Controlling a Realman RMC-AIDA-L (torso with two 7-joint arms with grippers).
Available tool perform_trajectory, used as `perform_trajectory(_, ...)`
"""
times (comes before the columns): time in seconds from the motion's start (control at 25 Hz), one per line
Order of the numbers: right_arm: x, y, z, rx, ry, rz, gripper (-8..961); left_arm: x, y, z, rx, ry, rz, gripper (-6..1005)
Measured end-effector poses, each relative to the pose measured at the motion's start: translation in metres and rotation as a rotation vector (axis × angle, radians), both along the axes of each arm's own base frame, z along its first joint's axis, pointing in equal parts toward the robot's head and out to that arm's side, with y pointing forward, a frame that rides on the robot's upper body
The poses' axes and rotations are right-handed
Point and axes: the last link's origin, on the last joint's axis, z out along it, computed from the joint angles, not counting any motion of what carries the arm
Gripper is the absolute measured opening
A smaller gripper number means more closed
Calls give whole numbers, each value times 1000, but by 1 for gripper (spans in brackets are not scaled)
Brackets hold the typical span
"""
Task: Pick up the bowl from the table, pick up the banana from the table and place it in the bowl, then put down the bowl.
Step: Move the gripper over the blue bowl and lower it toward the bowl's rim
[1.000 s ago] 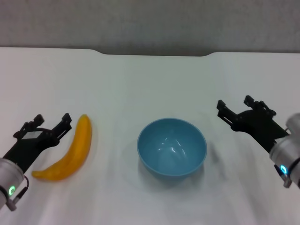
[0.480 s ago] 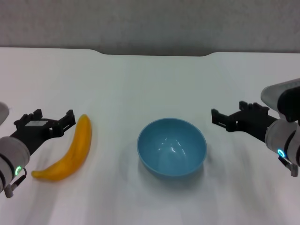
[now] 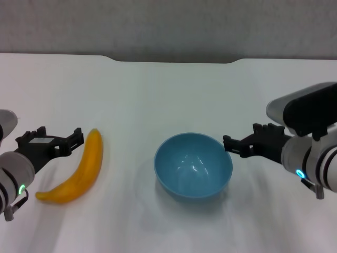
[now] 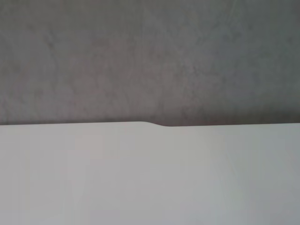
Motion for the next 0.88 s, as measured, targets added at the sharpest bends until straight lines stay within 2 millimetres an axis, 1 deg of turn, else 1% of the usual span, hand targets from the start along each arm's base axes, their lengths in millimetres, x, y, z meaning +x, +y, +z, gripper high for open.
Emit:
perform_trajectory(0.2, 7, -3, -5, -8, 4, -17, 848, -2, 0, 0, 0, 2, 4, 880)
perform_trajectory(0.32, 14, -6, -13, -15, 6, -17, 848, -1, 2, -1, -2, 4, 0, 879)
perform_trajectory(0.44, 13, -8, -19, -21, 15, -4, 847, -1, 2, -2, -4, 6, 0, 879)
perform_trajectory(0.52, 8, -12, -27, -31, 36, 26, 846, 0, 3, -2, -6, 11, -6, 879)
perform_trajectory(0.6, 7, -13, -29, -33, 40, 33, 845, 1, 4, -3, -9, 16, -12, 879)
perform_trajectory(0.88, 18, -15, -33, -41, 36, 2, 841, 3, 4, -4, -14, 21, -19, 880)
